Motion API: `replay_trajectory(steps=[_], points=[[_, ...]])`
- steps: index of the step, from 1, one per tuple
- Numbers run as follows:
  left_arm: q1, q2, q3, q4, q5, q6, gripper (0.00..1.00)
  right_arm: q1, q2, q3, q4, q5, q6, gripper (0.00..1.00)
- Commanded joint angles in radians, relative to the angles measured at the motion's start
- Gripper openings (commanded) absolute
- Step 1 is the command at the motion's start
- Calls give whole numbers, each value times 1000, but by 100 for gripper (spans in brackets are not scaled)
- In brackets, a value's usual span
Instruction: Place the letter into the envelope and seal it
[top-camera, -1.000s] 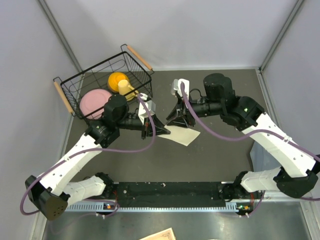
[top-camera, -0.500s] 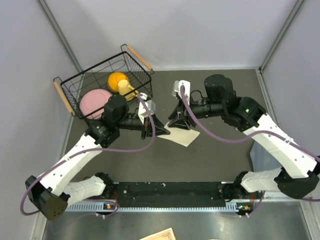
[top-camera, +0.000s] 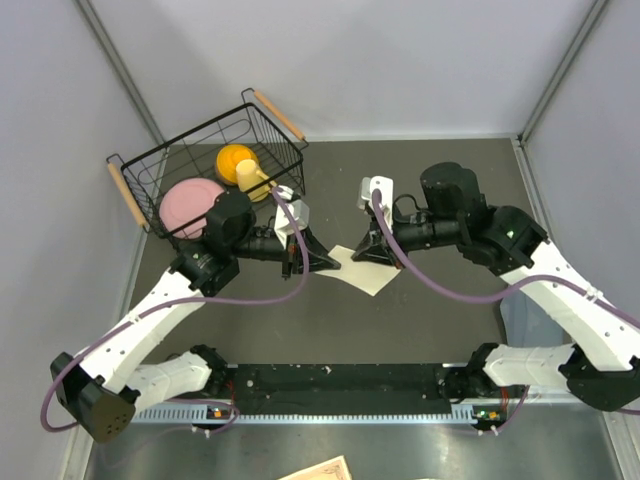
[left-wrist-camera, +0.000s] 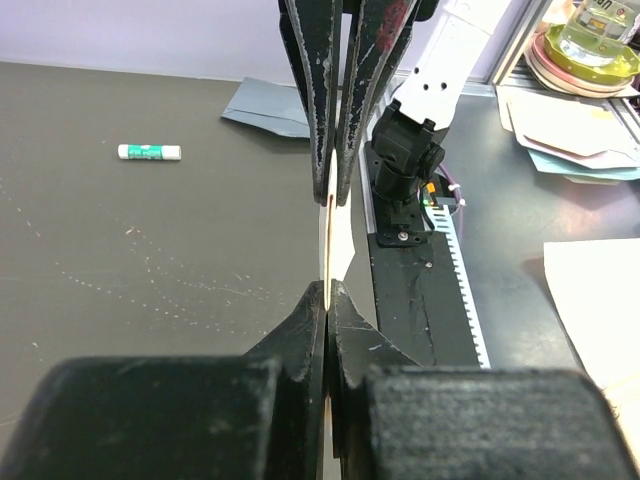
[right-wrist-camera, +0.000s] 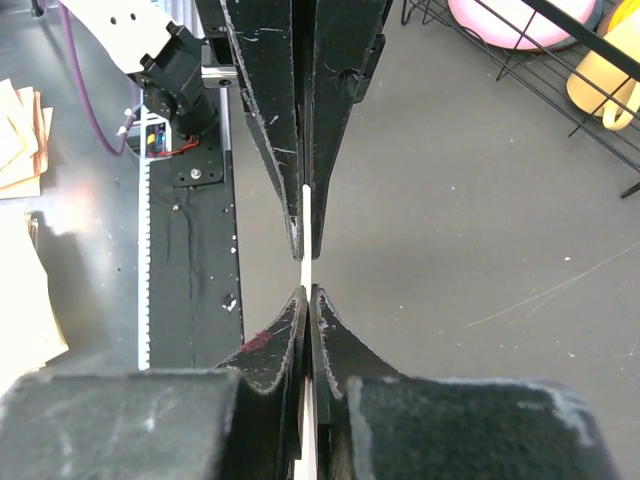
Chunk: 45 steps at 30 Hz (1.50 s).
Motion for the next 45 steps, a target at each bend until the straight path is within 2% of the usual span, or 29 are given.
replay_trajectory(steps=[1, 5, 6, 7, 8, 11, 14, 15, 16, 17, 18, 28, 29, 30, 33, 45], points=[[6, -22, -3, 72, 26, -17, 0, -10, -36, -22, -22, 21, -2, 0], [16, -25, -3, 72, 23, -46, 0, -30, -50, -31, -25, 5, 3, 0], [19, -25, -3, 74, 23, -46, 0, -31, -50, -31, -25, 19, 16, 21], [23, -25, -1, 75, 23, -47, 0, -39, -50, -31, -37, 24, 19, 26], [24, -26, -1, 78, 26, -47, 0, -45, -51, -33, -46, 21, 18, 26], [29, -31, -3, 83, 28, -50, 0, -57, -58, -42, -68, 4, 3, 0], [30, -31, -3, 85, 31, -52, 0, -59, -70, -54, -69, -2, -13, 0], [30, -29, 2, 86, 28, -52, 5, -59, -71, -54, -68, 10, -16, 0], [29, -31, 3, 88, 19, -49, 16, -59, -68, -50, -69, 16, -16, 0], [29, -32, 6, 94, 14, -44, 39, -59, -68, -48, -68, 19, -19, 0], [27, -34, 12, 115, 9, -46, 45, -59, -62, -45, -69, 14, -19, 0], [-77, 41, 130, 123, -67, -55, 50, -51, -24, -4, -66, -44, -26, 0], [-83, 49, 135, 121, -63, -56, 49, -48, -24, -2, -66, -44, -25, 0], [-88, 58, 140, 123, -63, -58, 39, -48, -24, -2, -66, -44, -25, 0], [-97, 72, 137, 155, -52, -70, 2, -46, -28, -1, -66, -32, -17, 0], [56, 17, 111, 22, -17, -27, 0, -109, -105, -93, -76, -33, 16, 0]])
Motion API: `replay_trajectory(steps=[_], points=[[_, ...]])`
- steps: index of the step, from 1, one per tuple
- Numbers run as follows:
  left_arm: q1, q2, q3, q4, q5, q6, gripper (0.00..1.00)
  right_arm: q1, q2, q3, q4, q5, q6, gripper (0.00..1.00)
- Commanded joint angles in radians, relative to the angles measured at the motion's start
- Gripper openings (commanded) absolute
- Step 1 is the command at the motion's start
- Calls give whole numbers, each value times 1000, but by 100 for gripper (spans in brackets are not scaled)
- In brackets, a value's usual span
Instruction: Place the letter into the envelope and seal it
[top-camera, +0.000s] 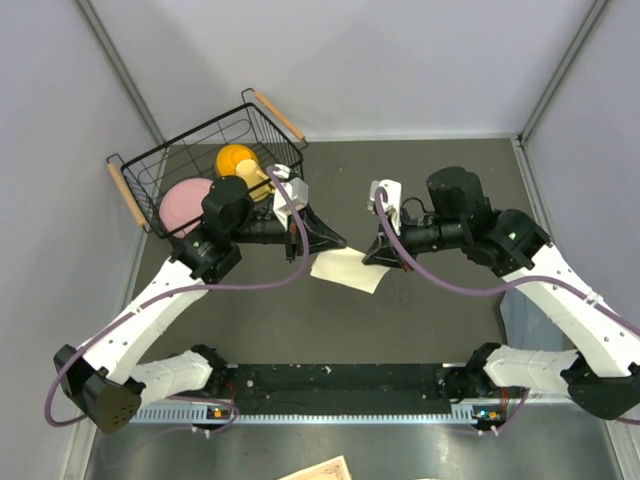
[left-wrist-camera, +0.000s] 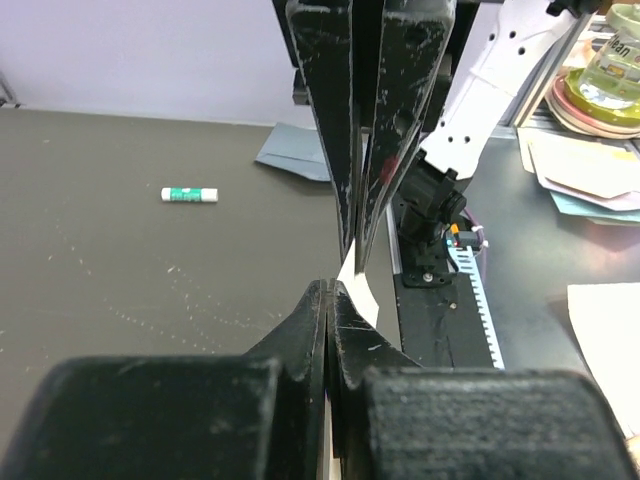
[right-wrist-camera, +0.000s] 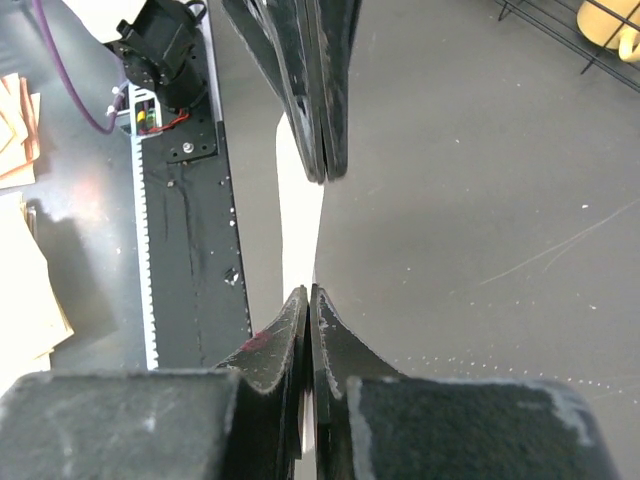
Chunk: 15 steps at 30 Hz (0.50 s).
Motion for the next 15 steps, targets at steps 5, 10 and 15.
replay_trajectory(steps=[5, 10, 15], points=[[103, -69, -5, -50, 60, 25, 0, -54, -98, -49, -55, 2, 2, 0], [129, -75, -2, -41, 85, 17, 0, -94, -123, -75, -113, 7, -34, 0], [130, -72, -9, -12, 120, 0, 0, -104, -106, -37, -171, 16, -60, 27]])
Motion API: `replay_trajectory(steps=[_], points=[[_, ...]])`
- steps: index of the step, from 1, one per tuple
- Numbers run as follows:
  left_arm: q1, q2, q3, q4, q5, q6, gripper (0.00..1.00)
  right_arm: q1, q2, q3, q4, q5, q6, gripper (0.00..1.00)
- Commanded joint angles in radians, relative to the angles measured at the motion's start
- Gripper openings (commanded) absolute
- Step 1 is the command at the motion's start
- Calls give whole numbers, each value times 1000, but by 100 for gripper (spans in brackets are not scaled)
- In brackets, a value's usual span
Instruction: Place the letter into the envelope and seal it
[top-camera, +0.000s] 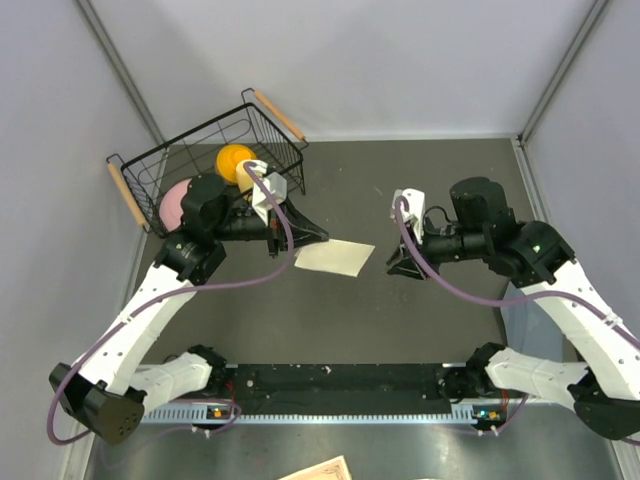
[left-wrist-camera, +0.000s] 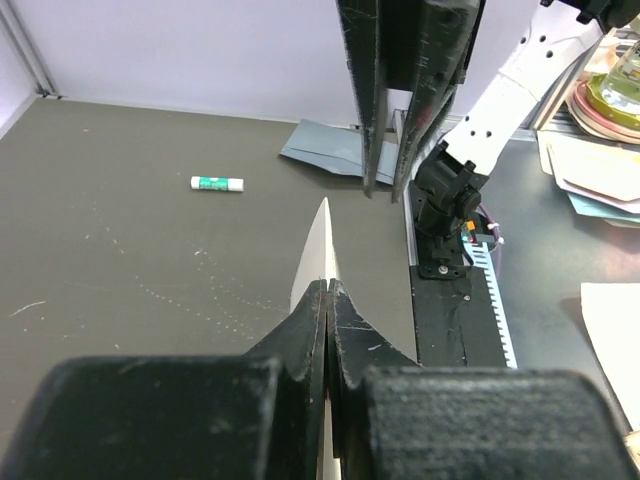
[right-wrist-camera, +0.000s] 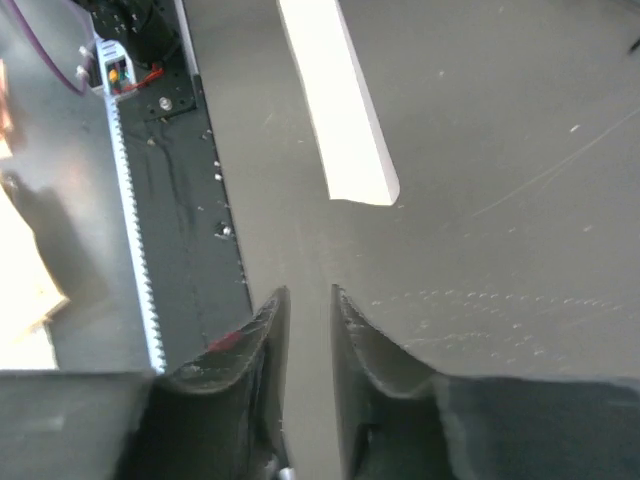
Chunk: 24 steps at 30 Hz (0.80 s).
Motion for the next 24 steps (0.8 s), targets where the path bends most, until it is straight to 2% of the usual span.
replay_trajectory(steps=[1, 2, 3, 6, 12, 18, 19, 21, 22, 24], points=[[10, -17, -2, 45, 52, -25, 0, -12, 12, 50, -90, 4, -26, 49], [12, -12, 0, 53, 62, -28, 0, -12, 22, 65, -87, -25, -22, 88], [6, -6, 1, 54, 69, -30, 0, -13, 38, 96, -80, -45, -24, 99], [-14, 0, 4, 54, 61, -27, 0, -7, 84, 159, -50, -96, -13, 99], [-71, 14, 8, 51, 59, -21, 0, 74, 183, 254, 5, -73, 5, 98], [-105, 31, 20, 50, 29, -19, 0, 136, 230, 262, 28, -96, 14, 79], [-106, 31, 23, 51, 30, -19, 0, 139, 233, 257, 44, -96, 22, 71], [-109, 32, 23, 51, 23, -30, 0, 136, 239, 248, 51, -96, 22, 61], [-109, 32, 21, 51, 21, -34, 0, 137, 240, 248, 53, -93, 27, 50], [-109, 29, 23, 53, 12, -45, 0, 136, 246, 248, 56, -90, 30, 38]])
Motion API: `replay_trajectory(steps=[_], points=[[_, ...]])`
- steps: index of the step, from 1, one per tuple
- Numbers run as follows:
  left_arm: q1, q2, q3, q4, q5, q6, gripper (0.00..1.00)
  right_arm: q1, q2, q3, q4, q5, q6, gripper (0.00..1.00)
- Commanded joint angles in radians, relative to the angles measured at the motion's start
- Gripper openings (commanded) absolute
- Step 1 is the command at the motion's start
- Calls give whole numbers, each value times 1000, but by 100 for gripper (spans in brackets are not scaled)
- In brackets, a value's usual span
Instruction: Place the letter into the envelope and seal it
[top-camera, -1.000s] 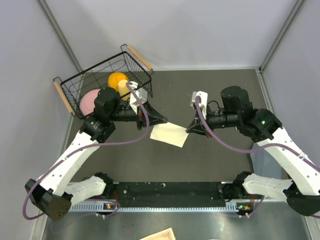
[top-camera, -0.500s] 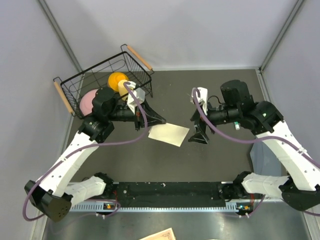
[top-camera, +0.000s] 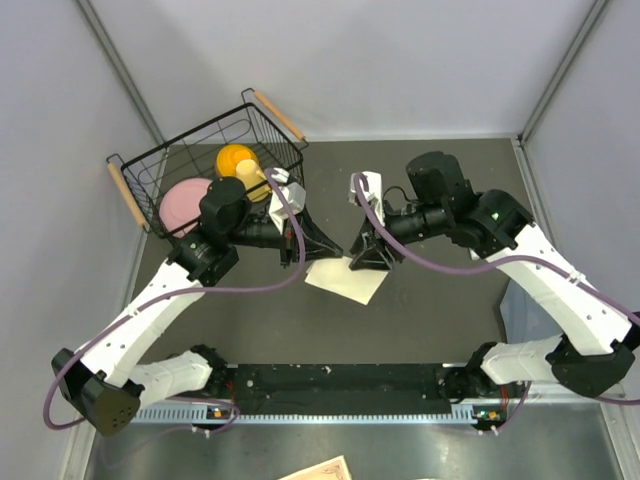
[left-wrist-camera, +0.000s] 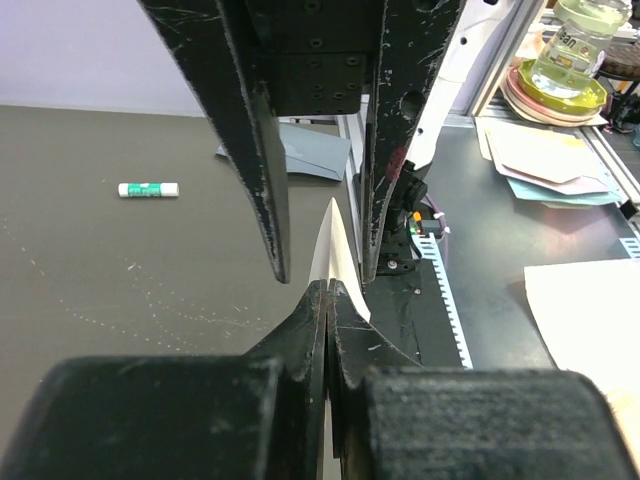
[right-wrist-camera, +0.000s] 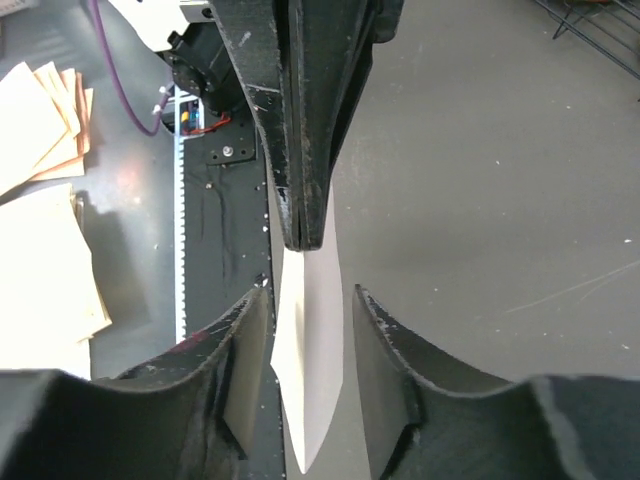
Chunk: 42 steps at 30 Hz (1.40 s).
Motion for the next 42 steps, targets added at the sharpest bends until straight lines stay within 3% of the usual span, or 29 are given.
replay_trajectory(steps=[1, 3, 5, 6, 8, 9, 11, 12, 15, 16, 17, 20, 21, 22, 24, 25, 28, 32, 37, 42], points=[[-4, -5, 23, 43, -18, -23, 0, 8, 8, 17, 55, -13, 26, 31], [-4, -8, 22, 45, -23, -31, 0, 9, 12, 14, 58, -16, 43, 33], [-4, -11, 22, 53, -29, -46, 0, 9, 15, 1, 61, -21, 64, 53], [-4, -10, 24, 48, -26, -52, 0, 11, 14, -5, 63, -22, 67, 57], [-4, -4, 33, 43, -21, -60, 0, 9, 15, -23, 68, -30, 75, 56], [-4, -2, 35, 42, -20, -64, 0, 8, 15, -28, 78, -32, 83, 50], [-4, 4, 39, 43, -17, -72, 0, 8, 17, -31, 84, -39, 93, 27], [-6, 5, 42, 43, -17, -75, 0, 9, 17, -32, 94, -36, 110, 0], [3, -8, 38, 45, -110, -109, 2, -10, 15, -39, 120, 11, 165, 0], [10, -23, 38, 36, -159, -111, 15, -32, 6, -48, 141, 43, 255, 0], [19, -37, 38, 19, -295, -94, 25, -61, 3, -77, 167, 51, 323, 0], [11, -103, 16, 48, -611, -8, 41, -298, 28, -111, 215, 71, 585, 0], [8, -111, 21, 43, -648, 27, 50, -340, 40, -117, 219, 68, 665, 0], [-7, -114, 21, 39, -681, 64, 68, -383, 63, -123, 219, 79, 816, 0], [-41, -117, 1, 27, -806, 176, 70, -449, 69, -143, 218, 115, 991, 0], [-94, -114, -10, 28, -842, 220, 77, -458, 68, -149, 216, 169, 1039, 0], [-281, -91, -50, 49, -1047, 423, 83, -472, 54, -181, 190, 282, 1234, 0], [-473, -13, -70, 184, -1268, 683, 92, -471, 55, -204, 190, 235, 1370, 0], [-587, 122, -25, 275, -1344, 851, 96, -472, 37, -242, 189, 218, 1422, 0], [-615, 225, 39, 286, -1371, 871, 98, -469, 2, -275, 192, 212, 1440, 0]])
